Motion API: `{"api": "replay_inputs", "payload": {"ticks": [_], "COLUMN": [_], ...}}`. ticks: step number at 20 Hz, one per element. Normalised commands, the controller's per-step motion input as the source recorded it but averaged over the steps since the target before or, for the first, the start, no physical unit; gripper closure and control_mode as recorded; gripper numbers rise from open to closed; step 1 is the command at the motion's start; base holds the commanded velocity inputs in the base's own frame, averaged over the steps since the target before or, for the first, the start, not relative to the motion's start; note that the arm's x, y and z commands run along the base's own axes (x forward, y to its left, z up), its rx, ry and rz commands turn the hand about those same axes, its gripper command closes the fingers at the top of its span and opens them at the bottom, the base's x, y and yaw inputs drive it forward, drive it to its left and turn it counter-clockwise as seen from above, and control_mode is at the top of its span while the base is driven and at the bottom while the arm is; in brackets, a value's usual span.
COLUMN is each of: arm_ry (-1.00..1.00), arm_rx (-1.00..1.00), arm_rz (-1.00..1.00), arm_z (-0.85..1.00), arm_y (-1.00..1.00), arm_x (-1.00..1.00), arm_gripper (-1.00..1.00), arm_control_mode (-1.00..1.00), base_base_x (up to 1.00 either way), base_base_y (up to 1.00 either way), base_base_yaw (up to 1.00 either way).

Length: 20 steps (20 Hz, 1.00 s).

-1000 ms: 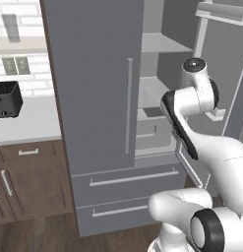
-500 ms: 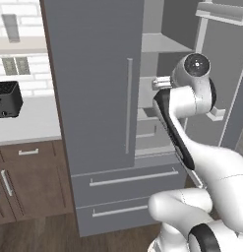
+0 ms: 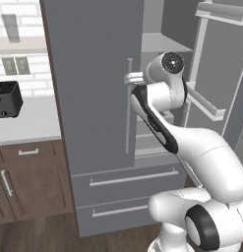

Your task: Take the strawberry from the fridge and place it on top of the pancake, located on the dining counter.

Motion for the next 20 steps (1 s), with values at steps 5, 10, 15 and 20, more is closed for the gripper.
{"api": "replay_inputs", "payload": {"ticks": [5, 10, 15, 20], "arm_ry": [0.03, 0.0, -0.01, 0.0], "arm_rx": [-0.01, 0.0, 0.0, 0.0], "arm_rz": [-0.05, 0.0, -0.01, 0.0], "arm_z": [-0.08, -0.15, -0.13, 0.0], "arm_y": [0.2, 0.0, 0.0, 0.08], "arm_x": [0.22, 0.46, 0.66, 0.64], "arm_gripper": [-1.0, -1.0, -1.0, -1.0], "arm_control_mode": [-1.0, -1.0, -1.0, -1.0], "base_base_x": [0.0, 0.0, 0.0, 0.0], "base_base_y": [0.0, 0.0, 0.0, 0.0], "base_base_yaw": [0.0, 0.0, 0.0, 0.0]}}
